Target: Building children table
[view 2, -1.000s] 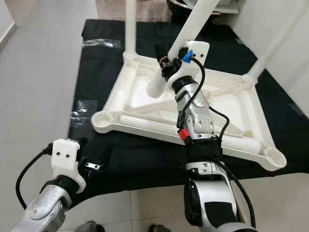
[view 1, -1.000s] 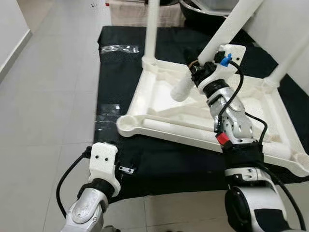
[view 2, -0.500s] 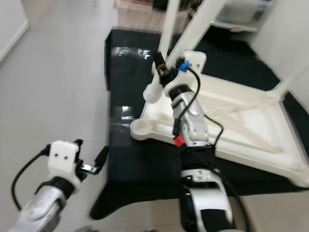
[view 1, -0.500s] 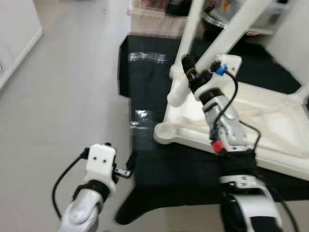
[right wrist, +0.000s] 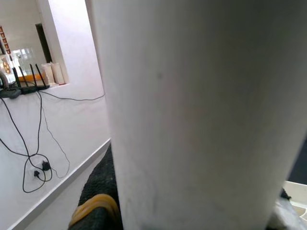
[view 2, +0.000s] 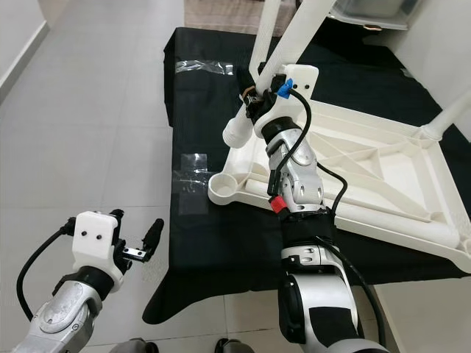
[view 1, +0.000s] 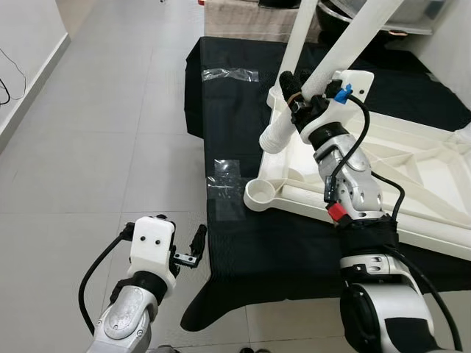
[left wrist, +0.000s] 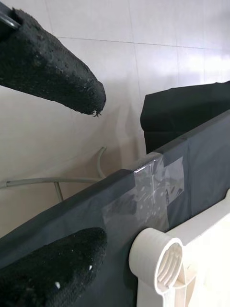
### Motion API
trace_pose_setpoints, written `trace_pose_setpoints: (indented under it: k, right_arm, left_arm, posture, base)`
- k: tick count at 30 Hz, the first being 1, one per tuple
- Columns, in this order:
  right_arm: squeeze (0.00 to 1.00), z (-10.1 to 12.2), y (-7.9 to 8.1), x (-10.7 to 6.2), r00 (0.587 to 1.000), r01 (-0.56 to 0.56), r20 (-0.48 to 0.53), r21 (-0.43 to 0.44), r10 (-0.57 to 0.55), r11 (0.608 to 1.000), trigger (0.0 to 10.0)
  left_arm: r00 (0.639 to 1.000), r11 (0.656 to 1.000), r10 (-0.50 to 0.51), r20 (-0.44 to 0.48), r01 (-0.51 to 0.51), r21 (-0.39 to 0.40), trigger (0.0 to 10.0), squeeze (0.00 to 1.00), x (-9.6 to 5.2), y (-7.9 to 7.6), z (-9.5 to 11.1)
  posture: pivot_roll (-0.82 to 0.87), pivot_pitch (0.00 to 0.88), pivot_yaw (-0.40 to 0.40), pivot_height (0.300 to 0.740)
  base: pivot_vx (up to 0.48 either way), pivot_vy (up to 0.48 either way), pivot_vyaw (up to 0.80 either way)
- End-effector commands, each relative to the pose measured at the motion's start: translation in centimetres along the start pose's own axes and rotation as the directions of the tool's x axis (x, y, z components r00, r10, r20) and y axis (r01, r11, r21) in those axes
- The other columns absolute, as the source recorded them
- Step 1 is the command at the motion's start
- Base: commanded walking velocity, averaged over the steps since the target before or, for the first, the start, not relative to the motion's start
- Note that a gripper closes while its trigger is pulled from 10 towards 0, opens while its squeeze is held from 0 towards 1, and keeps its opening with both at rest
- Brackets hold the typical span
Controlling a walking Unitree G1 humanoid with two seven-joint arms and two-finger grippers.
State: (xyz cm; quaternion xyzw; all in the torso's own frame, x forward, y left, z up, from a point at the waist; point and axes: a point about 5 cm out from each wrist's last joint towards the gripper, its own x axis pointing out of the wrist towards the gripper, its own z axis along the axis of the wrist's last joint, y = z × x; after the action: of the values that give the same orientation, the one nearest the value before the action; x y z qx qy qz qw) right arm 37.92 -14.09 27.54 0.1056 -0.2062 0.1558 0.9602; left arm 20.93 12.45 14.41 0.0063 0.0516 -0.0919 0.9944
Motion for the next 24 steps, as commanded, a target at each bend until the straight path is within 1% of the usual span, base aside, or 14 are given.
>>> trace_pose_setpoints:
  k: [1,2,5,6,11,12,13,15,16,17,18,19,20,24]
  right_arm:
    - [0.0,0.4,-0.4,0.0,1.0,0.008,0.021,-0.005,-0.008,1.0,10.0]
    - [0.0,0.3,-0.3,0.0,1.0,-0.017,0.017,0.008,0.017,1.0,10.0]
    - [0.0,0.3,-0.3,0.0,1.0,-0.017,0.017,0.008,0.017,1.0,10.0]
    - [0.0,0.2,-0.1,0.0,0.998,-0.056,0.01,0.035,0.056,0.998,10.0]
    - [0.0,0.1,-0.2,0.0,0.996,-0.094,-0.003,0.04,0.094,0.995,10.0]
    - [0.0,-0.1,-1.0,0.2,0.993,-0.115,-0.026,0.03,0.116,0.993,10.0]
    - [0.0,-0.1,-2.4,0.4,0.995,-0.088,-0.048,-0.002,0.088,0.996,10.0]
    - [0.0,-0.1,-2.4,0.4,0.995,-0.088,-0.048,-0.002,0.088,0.996,10.0]
    - [0.0,0.0,-3.4,0.5,0.996,-0.063,-0.06,-0.027,0.062,0.998,10.0]
    - [0.0,0.0,-3.4,0.5,0.996,-0.063,-0.06,-0.027,0.062,0.998,10.0]
    - [0.0,0.4,-4.4,0.7,0.998,-0.033,-0.063,-0.043,0.031,0.999,10.0]
    - [0.0,0.4,-4.4,0.7,0.998,-0.033,-0.063,-0.043,0.031,0.999,10.0]
    - [0.0,0.8,-5.0,0.9,0.998,-0.011,-0.061,-0.051,0.007,0.999,10.0]
    - [0.0,1.6,-5.0,1.6,0.998,-0.026,-0.05,-0.039,0.024,0.999,10.0]
  left_arm:
    - [1.0,1.0,-0.006,-0.005,0.006,0.008,10.0,0.0,-0.2,-0.1,-0.1]
    - [1.0,1.0,-0.004,-0.009,0.004,0.007,10.0,0.0,-0.2,-0.1,-0.2]
    - [1.0,1.0,-0.004,-0.009,0.004,0.007,10.0,0.0,-0.2,-0.1,-0.2]
    - [1.0,1.0,-0.007,-0.011,0.007,-0.001,10.0,0.0,-0.2,-0.1,-0.2]
    - [1.0,1.0,-0.004,-0.016,0.004,-0.004,10.0,0.0,-0.3,-0.1,-0.3]
    - [1.0,1.0,-0.006,-0.018,0.005,-0.01,10.0,0.0,-0.4,-0.1,-0.2]
    - [1.0,1.0,-0.007,-0.019,0.007,-0.013,10.0,0.0,-0.5,0.0,-0.1]
    - [1.0,1.0,-0.007,-0.019,0.007,-0.013,10.0,0.0,-0.5,0.0,-0.1]
    - [1.0,1.0,-0.007,-0.019,0.007,-0.015,10.0,0.0,-0.6,0.1,0.0]
    - [1.0,1.0,-0.007,-0.019,0.007,-0.015,10.0,0.0,-0.6,0.1,0.0]
    - [1.0,1.0,-0.009,-0.019,0.008,-0.015,10.0,0.0,-0.9,0.2,0.2]
    - [1.0,1.0,-0.009,-0.019,0.008,-0.015,10.0,0.0,-0.9,0.2,0.2]
    - [1.0,1.0,-0.011,-0.024,0.011,-0.012,10.0,0.0,-1.1,0.2,0.2]
    - [0.999,1.0,-0.017,-0.033,0.017,-0.006,10.0,0.0,-1.5,0.4,0.3]
  posture:
    - [0.09,0.15,-0.128,0.74]
    - [0.09,0.146,-0.126,0.74]
    - [0.09,0.146,-0.126,0.74]
    - [0.09,0.146,-0.124,0.74]
    - [0.1,0.153,-0.126,0.74]
    - [0.1,0.166,-0.128,0.74]
    - [0.11,0.178,-0.125,0.74]
    - [0.11,0.178,-0.125,0.74]
    - [0.11,0.178,-0.125,0.74]
    - [0.11,0.178,-0.125,0.74]
    - [0.12,0.198,-0.119,0.74]
    - [0.12,0.198,-0.119,0.74]
    - [0.13,0.21,-0.113,0.74]
    - [0.14,0.228,-0.106,0.74]
  base:
    - [0.296,0.0,0.0]
    - [0.292,0.0,0.0]
    - [0.292,0.0,0.0]
    - [0.0,0.0,0.0]
    - [0.0,0.0,0.0]
    - [0.0,0.0,0.0]
    - [0.0,0.0,0.0]
    - [0.0,0.0,0.0]
    - [0.0,0.0,0.0]
    - [0.0,0.0,0.0]
    - [0.0,0.0,0.0]
    - [0.0,0.0,0.0]
    - [0.0,0.0,-0.8]
    - [0.0,0.0,-0.2]
